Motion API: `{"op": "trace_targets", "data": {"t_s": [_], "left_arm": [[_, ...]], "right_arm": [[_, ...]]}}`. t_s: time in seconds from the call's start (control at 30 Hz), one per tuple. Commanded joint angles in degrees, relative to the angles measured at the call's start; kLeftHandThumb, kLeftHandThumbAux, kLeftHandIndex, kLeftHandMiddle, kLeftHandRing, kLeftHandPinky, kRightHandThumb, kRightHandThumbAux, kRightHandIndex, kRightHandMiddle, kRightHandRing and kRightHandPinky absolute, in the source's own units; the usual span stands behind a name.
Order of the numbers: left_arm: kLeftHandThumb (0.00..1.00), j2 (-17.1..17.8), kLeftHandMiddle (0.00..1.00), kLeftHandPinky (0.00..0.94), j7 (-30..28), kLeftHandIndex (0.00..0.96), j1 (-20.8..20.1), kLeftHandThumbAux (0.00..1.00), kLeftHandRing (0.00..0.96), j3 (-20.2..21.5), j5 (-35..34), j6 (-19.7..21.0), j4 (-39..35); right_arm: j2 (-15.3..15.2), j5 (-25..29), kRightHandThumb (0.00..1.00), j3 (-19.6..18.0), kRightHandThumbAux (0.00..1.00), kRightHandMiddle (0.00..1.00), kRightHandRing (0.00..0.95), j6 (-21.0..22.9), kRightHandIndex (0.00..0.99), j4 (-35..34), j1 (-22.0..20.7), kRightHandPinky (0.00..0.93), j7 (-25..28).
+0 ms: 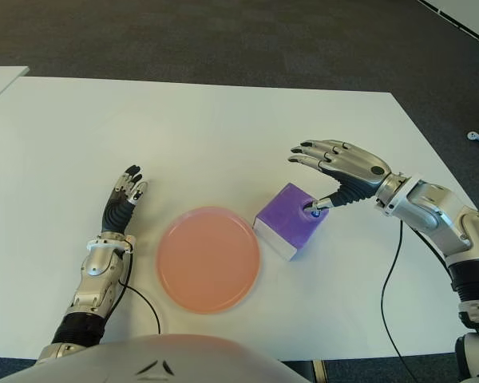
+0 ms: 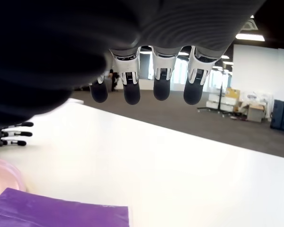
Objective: Put the tissue paper into the plate.
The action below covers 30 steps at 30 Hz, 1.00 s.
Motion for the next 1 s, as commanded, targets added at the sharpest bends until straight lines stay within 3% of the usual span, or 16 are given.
{"op": "trace_targets", "data": {"t_s": [0.03, 0.43, 1.0], "left_arm": [[0.0, -0.2, 0.0, 0.0, 0.3, 0.0, 1.6, 0.466, 0.0, -0.1, 0.4, 2.3, 2.0], [0.0, 0.0, 0.0, 0.0, 0.3, 0.0, 1.1, 0.473, 0.0, 0.2, 0.3, 2.3, 2.4], [0.0, 0.3, 0.0, 0.0, -0.9, 0.0, 0.7, 0.475, 0.0, 0.4, -0.6, 1.7, 3.4]], "right_arm": [[0.5, -0.4, 0.412, -1.0, 0.267, 0.0, 0.0, -0.5, 0.0, 0.3, 3.0, 0.0, -0.1], [0.4, 0.8, 0.429, -0.7, 0.25, 0.0, 0.0, -1.5, 0.0, 0.6, 4.7, 0.0, 2.0], [-1.2, -4.2, 0.402, 1.3, 0.31, 0.0, 0.0, -8.4, 0.0, 1.8, 4.0, 0.0, 3.3]]}}
